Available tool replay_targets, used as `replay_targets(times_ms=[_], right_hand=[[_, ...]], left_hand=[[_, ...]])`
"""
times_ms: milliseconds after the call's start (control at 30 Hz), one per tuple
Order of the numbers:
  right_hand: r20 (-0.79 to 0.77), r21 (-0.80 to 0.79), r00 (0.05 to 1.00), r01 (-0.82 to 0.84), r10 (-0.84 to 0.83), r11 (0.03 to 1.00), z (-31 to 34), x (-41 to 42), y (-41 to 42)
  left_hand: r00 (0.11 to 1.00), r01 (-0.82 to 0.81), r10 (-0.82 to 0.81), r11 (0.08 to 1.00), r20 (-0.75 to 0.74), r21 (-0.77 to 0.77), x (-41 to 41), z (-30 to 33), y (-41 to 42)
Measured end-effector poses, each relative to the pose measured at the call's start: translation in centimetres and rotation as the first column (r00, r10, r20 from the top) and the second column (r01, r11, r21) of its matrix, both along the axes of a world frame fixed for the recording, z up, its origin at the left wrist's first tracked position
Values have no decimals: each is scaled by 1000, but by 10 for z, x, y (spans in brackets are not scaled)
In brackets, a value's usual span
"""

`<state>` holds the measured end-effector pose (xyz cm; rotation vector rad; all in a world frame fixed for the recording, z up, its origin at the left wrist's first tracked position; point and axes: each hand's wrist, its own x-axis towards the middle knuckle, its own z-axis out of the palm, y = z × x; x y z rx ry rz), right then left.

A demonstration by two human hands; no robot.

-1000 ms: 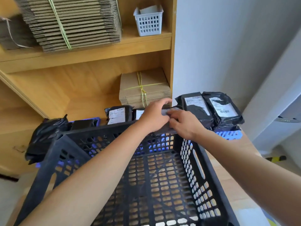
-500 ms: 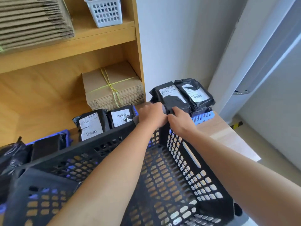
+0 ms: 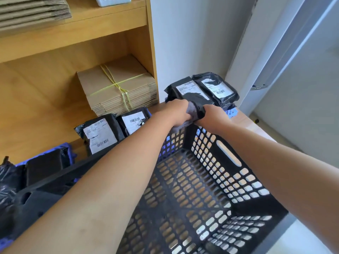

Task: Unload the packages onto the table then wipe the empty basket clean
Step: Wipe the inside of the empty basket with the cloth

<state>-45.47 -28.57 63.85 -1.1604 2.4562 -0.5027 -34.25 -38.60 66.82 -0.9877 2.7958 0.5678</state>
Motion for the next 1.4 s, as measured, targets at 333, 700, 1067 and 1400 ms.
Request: replay_targets(times_ms=[333,700,1067,1400], right_hand=[[-432,72,902,34,0,997,-2,22,9],[-262,208,954,-88,143,974,20,15,11],[-168,151,968,-163,187,975,14,5,11],[-244,130,950,-168,195,977,10,6,12]], left_hand=[[1000,18,-25,930,-15,-367,33,-17,20],[992,80,-50,960,115,-267,130,-16,9],[990,54,-9,943,140,-328,131,-11,12],[990,27,36,903,138,-429,82,-15,19]])
